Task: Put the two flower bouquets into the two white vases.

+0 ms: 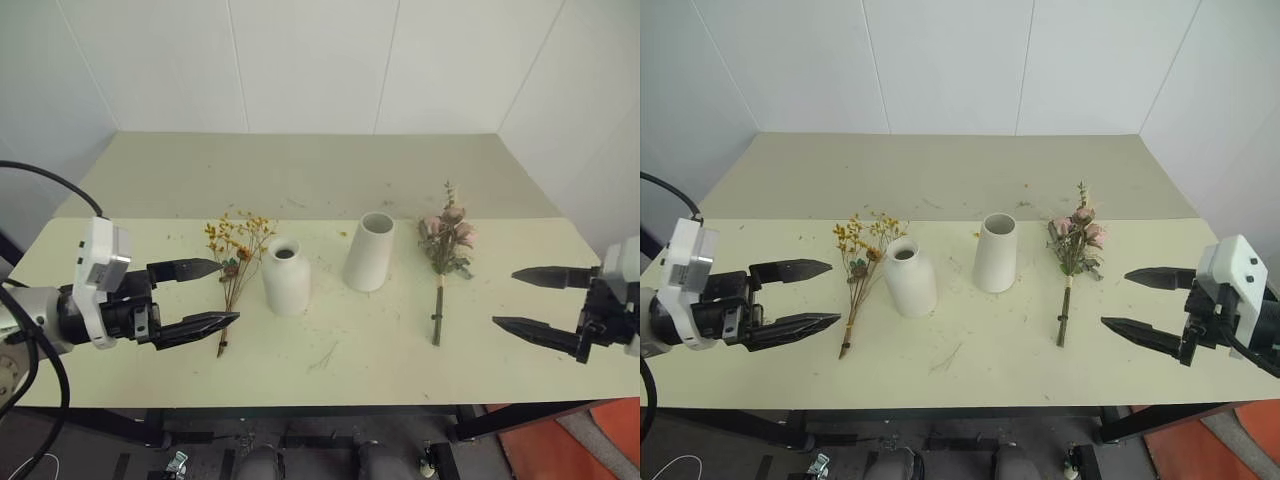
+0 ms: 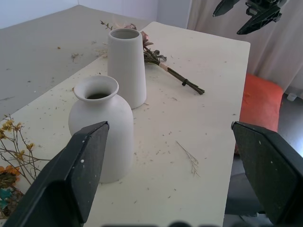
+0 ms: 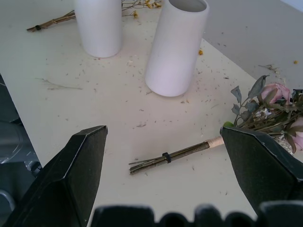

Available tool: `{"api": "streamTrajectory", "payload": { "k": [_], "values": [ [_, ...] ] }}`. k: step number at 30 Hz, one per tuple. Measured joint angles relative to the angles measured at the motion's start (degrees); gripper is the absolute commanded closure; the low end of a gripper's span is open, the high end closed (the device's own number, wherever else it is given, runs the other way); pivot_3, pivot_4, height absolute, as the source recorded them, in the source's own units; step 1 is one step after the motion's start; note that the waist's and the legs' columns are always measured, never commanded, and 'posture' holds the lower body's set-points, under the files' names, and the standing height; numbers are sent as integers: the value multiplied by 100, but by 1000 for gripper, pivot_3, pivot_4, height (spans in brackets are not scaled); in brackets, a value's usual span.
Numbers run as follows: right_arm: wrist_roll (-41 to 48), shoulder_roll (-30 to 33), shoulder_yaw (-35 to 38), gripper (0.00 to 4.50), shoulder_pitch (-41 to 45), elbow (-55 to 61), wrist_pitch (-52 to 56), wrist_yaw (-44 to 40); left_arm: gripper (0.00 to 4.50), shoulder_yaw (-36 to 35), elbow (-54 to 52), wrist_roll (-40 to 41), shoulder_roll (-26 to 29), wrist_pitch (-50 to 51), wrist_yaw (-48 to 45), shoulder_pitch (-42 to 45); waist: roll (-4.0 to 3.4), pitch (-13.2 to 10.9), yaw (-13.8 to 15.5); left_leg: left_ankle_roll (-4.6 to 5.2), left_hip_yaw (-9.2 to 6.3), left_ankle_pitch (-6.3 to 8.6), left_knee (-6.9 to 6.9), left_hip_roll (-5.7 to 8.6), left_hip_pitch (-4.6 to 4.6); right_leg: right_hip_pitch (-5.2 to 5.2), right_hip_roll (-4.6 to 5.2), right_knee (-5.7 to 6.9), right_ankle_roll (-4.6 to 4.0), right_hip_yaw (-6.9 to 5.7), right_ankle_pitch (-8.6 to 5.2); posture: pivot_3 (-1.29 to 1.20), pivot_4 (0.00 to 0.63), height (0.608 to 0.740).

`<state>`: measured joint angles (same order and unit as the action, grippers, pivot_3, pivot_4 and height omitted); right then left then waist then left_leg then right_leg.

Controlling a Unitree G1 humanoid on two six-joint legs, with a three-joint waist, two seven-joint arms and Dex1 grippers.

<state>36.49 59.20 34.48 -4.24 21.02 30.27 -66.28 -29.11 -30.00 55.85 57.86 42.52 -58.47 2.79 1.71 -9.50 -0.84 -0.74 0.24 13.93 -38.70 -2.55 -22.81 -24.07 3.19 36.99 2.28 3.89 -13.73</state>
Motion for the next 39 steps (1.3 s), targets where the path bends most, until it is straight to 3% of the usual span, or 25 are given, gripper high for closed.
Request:
{"api": "streamTrajectory", "payload": {
  "k": [17,24,32,39],
  "values": [
    [-37,-27,-563,16,765,-334,-38,221,0,211,134,-68,26,-47,-108,303,0,0,-6,0,0,0,-1,-1,2,-1,-1,3,-1,0,1,0,150,740],
    [-596,-174,-2231,16,2199,-375,1942,2221,0,784,566,-288,17,-185,-198,1228,-2,-1,-29,0,0,0,-2,2,-7,-13,-1,6,-3,2,2,0,150,740],
    [-657,-937,-3399,16,4687,-1927,5208,3263,0,1681,1272,-613,-324,-469,-555,2615,0,-2,-19,1,-3,0,-3,4,-19,-18,-1,1,-3,1,4,0,150,740],
    [-1219,-1369,-4464,16,5698,-3617,5789,3529,0,2067,1631,-927,-560,-617,-833,2951,0,-3,-28,1,-4,0,-4,4,-41,-32,0,-7,-2,-2,5,0,150,740]
  ]
}}
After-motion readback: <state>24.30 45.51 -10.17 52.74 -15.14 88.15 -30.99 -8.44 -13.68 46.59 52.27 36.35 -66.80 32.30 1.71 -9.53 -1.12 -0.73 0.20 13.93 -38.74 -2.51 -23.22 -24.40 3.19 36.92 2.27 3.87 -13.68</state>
